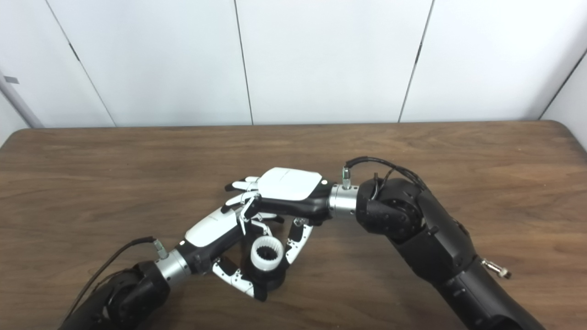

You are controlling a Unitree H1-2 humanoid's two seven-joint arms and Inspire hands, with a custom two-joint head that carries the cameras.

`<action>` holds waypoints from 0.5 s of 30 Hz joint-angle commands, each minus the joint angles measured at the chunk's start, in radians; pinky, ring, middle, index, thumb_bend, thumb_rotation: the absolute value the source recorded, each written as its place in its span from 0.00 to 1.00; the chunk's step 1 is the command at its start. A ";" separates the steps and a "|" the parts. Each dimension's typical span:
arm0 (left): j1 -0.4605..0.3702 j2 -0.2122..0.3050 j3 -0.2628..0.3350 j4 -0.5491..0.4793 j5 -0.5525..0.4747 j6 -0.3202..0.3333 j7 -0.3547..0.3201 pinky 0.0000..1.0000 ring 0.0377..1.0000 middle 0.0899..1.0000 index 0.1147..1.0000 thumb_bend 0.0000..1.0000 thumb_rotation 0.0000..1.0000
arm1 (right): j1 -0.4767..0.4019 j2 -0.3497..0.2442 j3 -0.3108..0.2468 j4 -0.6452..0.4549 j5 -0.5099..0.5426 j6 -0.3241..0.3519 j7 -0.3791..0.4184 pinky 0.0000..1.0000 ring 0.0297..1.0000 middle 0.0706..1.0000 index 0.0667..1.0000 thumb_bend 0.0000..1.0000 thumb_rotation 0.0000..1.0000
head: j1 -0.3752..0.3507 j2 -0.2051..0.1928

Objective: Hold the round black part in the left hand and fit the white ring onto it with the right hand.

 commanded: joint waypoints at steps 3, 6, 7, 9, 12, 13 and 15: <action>0.012 -0.002 -0.024 -0.015 0.026 0.000 -0.062 1.00 1.00 0.85 0.41 0.52 0.07 | -0.036 0.001 -0.007 -0.014 0.022 -0.013 -0.010 1.00 1.00 0.88 0.44 0.52 0.14 | 0.002 0.003; 0.014 -0.005 -0.022 -0.020 0.027 0.007 -0.064 1.00 1.00 0.85 0.41 0.52 0.06 | -0.035 0.001 -0.006 -0.012 0.018 -0.017 -0.014 1.00 1.00 0.88 0.44 0.52 0.14 | 0.005 0.005; 0.014 -0.005 -0.022 -0.021 0.027 0.007 -0.065 1.00 1.00 0.85 0.41 0.52 0.06 | -0.035 0.001 -0.006 -0.011 0.017 -0.021 -0.016 1.00 1.00 0.88 0.44 0.52 0.14 | 0.005 0.004; 0.015 -0.007 -0.022 -0.023 0.028 0.009 -0.067 1.00 1.00 0.85 0.41 0.52 0.06 | -0.036 0.002 -0.005 -0.008 0.016 -0.022 -0.017 1.00 1.00 0.88 0.44 0.52 0.14 | 0.006 0.005; 0.017 -0.011 -0.023 -0.023 0.022 0.008 -0.070 1.00 1.00 0.85 0.41 0.52 0.06 | -0.039 0.001 -0.005 -0.006 0.018 -0.021 -0.014 1.00 1.00 0.88 0.44 0.52 0.14 | 0.007 0.007; 0.017 -0.012 -0.023 -0.022 0.022 0.008 -0.070 1.00 1.00 0.85 0.41 0.52 0.06 | -0.039 0.001 -0.004 -0.004 0.018 -0.022 -0.014 1.00 1.00 0.88 0.44 0.52 0.14 | 0.009 0.008; 0.015 -0.013 -0.024 -0.023 0.028 0.008 -0.069 1.00 1.00 0.85 0.41 0.52 0.06 | -0.039 0.001 -0.004 -0.002 0.015 -0.023 -0.015 1.00 1.00 0.88 0.44 0.52 0.14 | 0.011 0.009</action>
